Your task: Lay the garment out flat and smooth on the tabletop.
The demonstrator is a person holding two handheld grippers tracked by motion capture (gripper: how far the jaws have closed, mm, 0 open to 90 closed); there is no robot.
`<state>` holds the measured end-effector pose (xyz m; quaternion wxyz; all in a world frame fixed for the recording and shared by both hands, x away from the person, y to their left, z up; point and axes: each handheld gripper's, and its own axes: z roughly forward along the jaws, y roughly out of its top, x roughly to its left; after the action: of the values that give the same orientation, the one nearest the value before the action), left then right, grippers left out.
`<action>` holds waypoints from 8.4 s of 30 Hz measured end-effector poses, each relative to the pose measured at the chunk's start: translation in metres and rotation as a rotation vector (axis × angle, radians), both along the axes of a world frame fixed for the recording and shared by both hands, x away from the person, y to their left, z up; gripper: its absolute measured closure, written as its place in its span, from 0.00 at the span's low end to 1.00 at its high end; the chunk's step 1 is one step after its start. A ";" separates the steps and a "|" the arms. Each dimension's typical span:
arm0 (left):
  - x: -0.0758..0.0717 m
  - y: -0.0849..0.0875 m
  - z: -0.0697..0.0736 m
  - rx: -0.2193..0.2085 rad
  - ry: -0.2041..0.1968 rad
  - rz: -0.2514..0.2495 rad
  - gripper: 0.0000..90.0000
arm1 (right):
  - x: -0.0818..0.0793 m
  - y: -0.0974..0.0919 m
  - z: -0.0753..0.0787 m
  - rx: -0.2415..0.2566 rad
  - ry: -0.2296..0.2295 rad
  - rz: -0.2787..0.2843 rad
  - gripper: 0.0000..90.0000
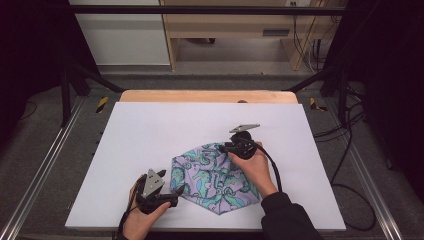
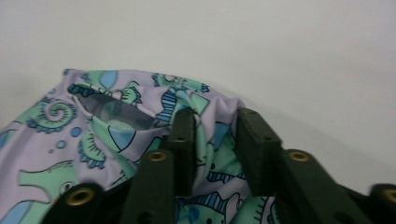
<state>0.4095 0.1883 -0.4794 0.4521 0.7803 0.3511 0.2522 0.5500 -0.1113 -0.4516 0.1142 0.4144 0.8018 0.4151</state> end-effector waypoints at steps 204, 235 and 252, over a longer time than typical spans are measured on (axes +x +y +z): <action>0.071 -0.031 0.050 -0.083 0.142 -0.115 0.98 | -0.125 -0.013 -0.013 -0.069 -0.134 -0.102 0.28; 0.063 -0.021 0.055 -0.093 0.181 -0.132 0.98 | -0.053 -0.028 0.081 -0.091 -0.087 0.042 0.95; 0.076 -0.007 0.025 -0.085 0.233 -0.076 0.98 | -0.011 0.006 0.023 -0.116 -0.046 0.026 0.53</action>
<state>0.4857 0.1809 -0.4543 0.4503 0.7971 0.3817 0.1272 0.5392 -0.1058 -0.4284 0.1511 0.3870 0.8271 0.3786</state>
